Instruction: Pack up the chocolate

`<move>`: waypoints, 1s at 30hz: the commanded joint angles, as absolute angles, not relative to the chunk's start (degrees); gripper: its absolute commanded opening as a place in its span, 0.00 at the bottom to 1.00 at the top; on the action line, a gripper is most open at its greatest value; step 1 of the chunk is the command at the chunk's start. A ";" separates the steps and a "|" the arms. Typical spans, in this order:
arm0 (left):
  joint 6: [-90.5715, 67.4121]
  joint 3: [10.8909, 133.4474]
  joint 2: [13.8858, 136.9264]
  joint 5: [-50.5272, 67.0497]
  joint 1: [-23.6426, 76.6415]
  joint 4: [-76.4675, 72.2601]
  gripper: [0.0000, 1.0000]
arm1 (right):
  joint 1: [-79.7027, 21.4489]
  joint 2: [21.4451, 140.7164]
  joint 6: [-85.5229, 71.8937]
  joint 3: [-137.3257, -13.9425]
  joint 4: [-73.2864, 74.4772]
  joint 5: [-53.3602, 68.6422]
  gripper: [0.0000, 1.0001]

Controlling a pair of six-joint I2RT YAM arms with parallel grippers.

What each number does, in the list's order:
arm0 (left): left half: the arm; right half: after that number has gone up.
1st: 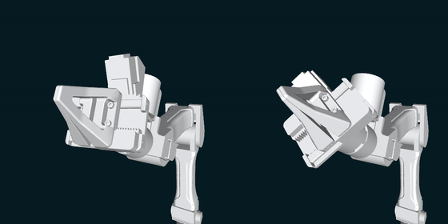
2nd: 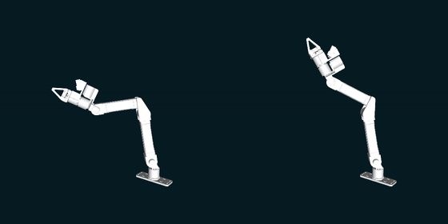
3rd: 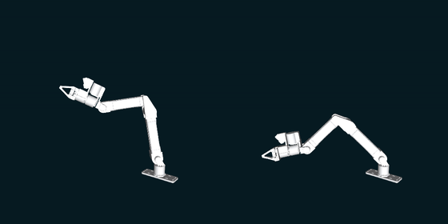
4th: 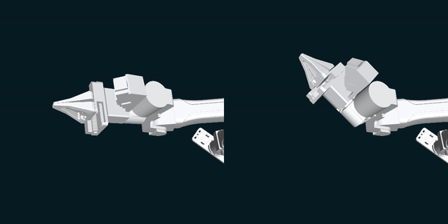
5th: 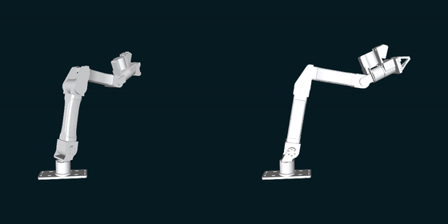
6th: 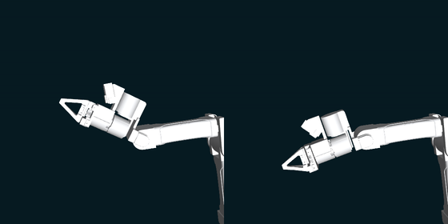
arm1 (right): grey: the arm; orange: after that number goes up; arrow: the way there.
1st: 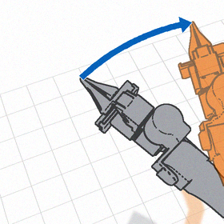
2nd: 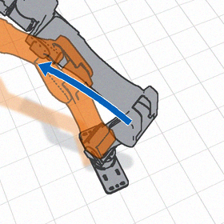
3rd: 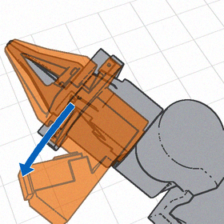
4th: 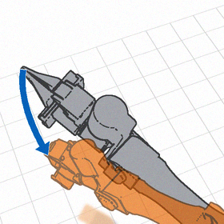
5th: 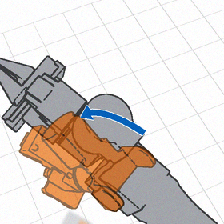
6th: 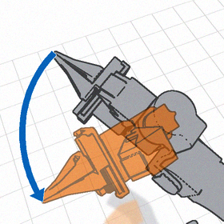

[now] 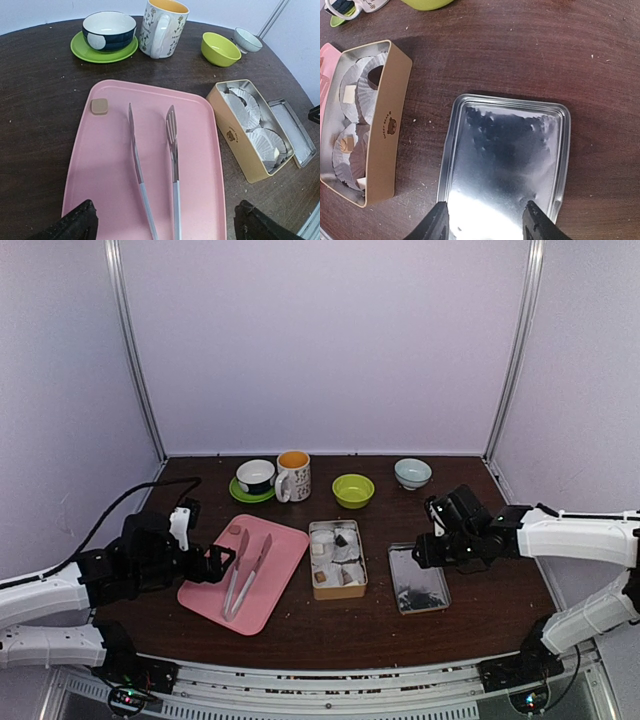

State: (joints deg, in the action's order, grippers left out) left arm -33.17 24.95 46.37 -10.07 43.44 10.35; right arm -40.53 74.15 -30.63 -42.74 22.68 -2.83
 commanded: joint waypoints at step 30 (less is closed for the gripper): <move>-30.66 26.87 50.04 -10.60 43.07 8.53 0.97 | -51.99 97.91 -37.71 -54.79 28.15 -8.36 0.29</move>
